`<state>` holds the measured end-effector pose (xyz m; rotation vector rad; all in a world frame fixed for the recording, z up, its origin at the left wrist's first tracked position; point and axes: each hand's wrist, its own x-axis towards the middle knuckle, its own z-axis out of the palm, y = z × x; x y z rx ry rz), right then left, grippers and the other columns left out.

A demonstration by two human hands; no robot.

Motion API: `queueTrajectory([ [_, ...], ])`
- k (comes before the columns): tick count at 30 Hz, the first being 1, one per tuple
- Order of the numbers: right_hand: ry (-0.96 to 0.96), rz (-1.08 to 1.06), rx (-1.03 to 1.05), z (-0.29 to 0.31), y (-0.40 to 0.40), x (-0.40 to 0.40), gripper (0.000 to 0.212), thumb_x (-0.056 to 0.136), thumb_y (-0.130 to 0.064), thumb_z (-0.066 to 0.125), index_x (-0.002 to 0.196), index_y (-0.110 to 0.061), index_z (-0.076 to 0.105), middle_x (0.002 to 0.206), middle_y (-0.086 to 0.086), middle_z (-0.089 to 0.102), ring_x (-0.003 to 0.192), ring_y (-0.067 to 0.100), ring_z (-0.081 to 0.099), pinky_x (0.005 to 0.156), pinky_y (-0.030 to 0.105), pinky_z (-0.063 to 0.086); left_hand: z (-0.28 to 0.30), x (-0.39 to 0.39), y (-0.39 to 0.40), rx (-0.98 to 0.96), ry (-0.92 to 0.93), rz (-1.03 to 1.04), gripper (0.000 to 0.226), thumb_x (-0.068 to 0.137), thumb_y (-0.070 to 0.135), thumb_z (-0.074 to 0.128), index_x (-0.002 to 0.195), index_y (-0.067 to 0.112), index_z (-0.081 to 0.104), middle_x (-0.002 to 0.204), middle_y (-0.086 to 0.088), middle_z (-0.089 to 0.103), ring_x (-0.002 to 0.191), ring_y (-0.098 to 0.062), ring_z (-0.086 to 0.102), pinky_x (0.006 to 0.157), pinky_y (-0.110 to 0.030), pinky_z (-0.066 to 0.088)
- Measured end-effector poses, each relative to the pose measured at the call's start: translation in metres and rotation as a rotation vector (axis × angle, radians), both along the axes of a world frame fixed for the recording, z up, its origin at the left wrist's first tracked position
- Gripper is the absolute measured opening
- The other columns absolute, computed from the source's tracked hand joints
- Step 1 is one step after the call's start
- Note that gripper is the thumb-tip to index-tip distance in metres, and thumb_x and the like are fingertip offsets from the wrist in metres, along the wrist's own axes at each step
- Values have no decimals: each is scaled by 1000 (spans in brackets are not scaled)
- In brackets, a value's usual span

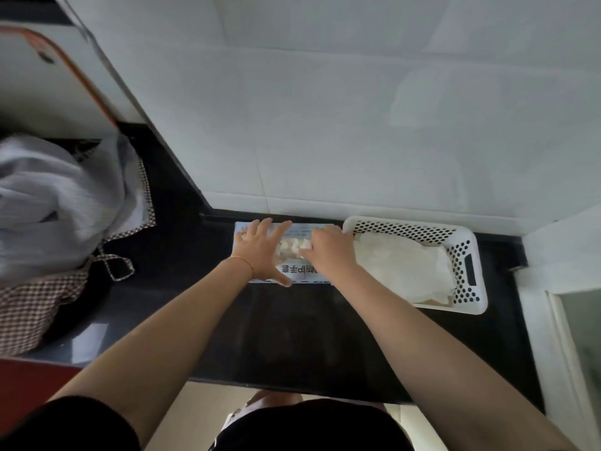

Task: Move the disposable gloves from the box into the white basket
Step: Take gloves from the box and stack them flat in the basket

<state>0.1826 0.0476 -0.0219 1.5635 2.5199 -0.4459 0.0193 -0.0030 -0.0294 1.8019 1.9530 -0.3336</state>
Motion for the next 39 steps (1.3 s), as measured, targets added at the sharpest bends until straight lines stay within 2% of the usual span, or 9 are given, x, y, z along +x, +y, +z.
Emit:
queueTrajectory([
  [3, 7, -63, -16, -4, -5, -10, 26, 95, -35, 56, 112, -15, 56, 109, 4, 60, 107, 25, 54, 91, 41, 40, -5, -11, -5, -66, 18, -5, 136, 58, 61, 84, 152, 40, -12, 163, -3, -9, 149, -35, -9, 110, -69, 17],
  [8, 76, -122, -29, 5, -4, -15, 3, 93, -15, 56, 93, -16, 59, 94, 0, 62, 92, 22, 59, 87, 37, 44, -8, -17, -3, -19, -87, 19, 134, 58, 54, 87, 153, 41, -6, 162, 0, -1, 149, -34, -8, 108, -69, 25],
  [12, 191, -215, -130, 10, -2, -13, 23, 89, -11, 56, 70, -22, 48, 80, -4, 59, 79, 19, 57, 71, 32, 46, -9, -18, 2, 14, -102, -6, 135, 55, 55, 88, 153, 40, -5, 162, 0, 3, 149, -33, -4, 109, -66, 27],
  [17, 207, -252, -99, 10, -2, -16, 13, 92, -12, 53, 82, -11, 63, 85, 2, 65, 80, 20, 60, 68, 32, 48, -9, -14, 7, 19, -103, -32, 138, 54, 56, 88, 153, 39, -7, 161, 1, 5, 149, -33, -2, 108, -64, 29],
  [24, 214, -268, -99, 11, -6, -46, 18, 92, -12, 54, 75, -14, 53, 70, 0, 52, 67, 19, 52, 59, 28, 36, -10, -15, 5, 20, -147, -16, 141, 53, 54, 89, 152, 39, -9, 162, 3, 4, 150, -31, -3, 111, -64, 27],
  [28, 241, -247, -144, 12, -11, -46, 17, 93, -14, 58, 78, -8, 63, 77, 6, 66, 72, 22, 61, 61, 31, 45, -8, -14, 4, 21, -135, -13, 142, 53, 55, 89, 153, 36, -11, 163, 3, 2, 150, -31, -4, 111, -64, 25],
  [32, 315, -285, -195, 13, -4, -21, 18, 92, -11, 54, 87, -3, 69, 86, 10, 70, 80, 26, 65, 73, 39, 54, -5, -17, 4, 17, -149, -11, 137, 55, 59, 87, 154, 35, -6, 163, 5, 4, 150, -28, -3, 110, -64, 28],
  [37, 143, -375, -50, 10, 10, 2, 17, 92, -3, 44, 88, -8, 59, 88, 6, 64, 77, 22, 58, 62, 31, 43, -1, -14, 7, 30, -159, -2, 132, 59, 59, 85, 155, 34, -2, 163, 4, 8, 150, -30, 0, 109, -64, 27],
  [39, 121, -374, -68, 11, 9, -3, 13, 95, -12, 44, 90, -6, 54, 87, 6, 58, 76, 23, 53, 62, 31, 37, -4, -15, 4, 61, -177, 5, 129, 60, 59, 83, 155, 33, 0, 163, 5, 8, 151, -28, -1, 111, -63, 28],
])
